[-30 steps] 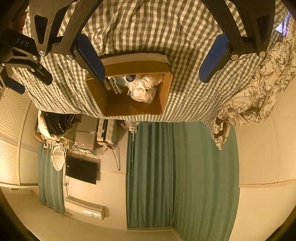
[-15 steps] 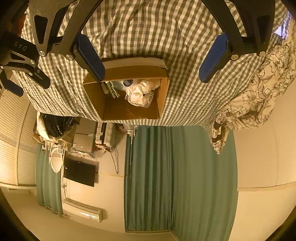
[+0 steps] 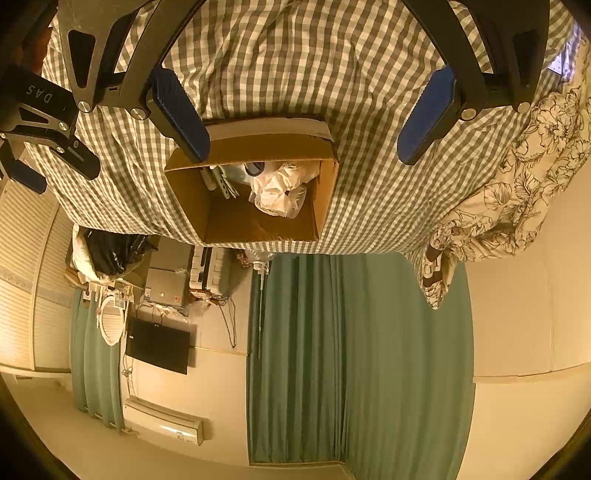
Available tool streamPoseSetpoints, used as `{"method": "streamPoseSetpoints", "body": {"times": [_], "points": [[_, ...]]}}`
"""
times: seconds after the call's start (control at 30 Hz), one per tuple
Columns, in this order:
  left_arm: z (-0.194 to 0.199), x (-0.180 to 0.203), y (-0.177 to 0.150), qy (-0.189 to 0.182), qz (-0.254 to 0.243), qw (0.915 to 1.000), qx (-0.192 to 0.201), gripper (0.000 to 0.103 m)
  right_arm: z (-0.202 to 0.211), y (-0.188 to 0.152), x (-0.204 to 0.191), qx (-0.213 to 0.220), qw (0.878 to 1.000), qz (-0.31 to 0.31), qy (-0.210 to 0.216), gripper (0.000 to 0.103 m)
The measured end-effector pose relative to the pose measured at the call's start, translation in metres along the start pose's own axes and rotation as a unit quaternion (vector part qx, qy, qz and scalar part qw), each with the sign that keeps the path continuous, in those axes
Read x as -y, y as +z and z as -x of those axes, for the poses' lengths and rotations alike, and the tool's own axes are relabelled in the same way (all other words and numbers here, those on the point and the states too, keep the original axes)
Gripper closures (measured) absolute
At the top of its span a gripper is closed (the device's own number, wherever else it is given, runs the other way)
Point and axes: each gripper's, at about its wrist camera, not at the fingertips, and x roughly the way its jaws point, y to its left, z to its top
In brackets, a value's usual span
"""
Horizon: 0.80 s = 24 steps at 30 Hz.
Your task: Organize objects
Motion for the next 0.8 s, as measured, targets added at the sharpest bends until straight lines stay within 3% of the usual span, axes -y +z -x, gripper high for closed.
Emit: {"method": "streamPoseSetpoints", "body": {"times": [0.8], "points": [[0.0021, 0.0018, -0.0039, 0.009, 0.0, 1.0, 0.001, 0.0, -0.0037, -0.0029, -0.0046, -0.007, 1.0, 0.004, 0.002, 0.0]]}}
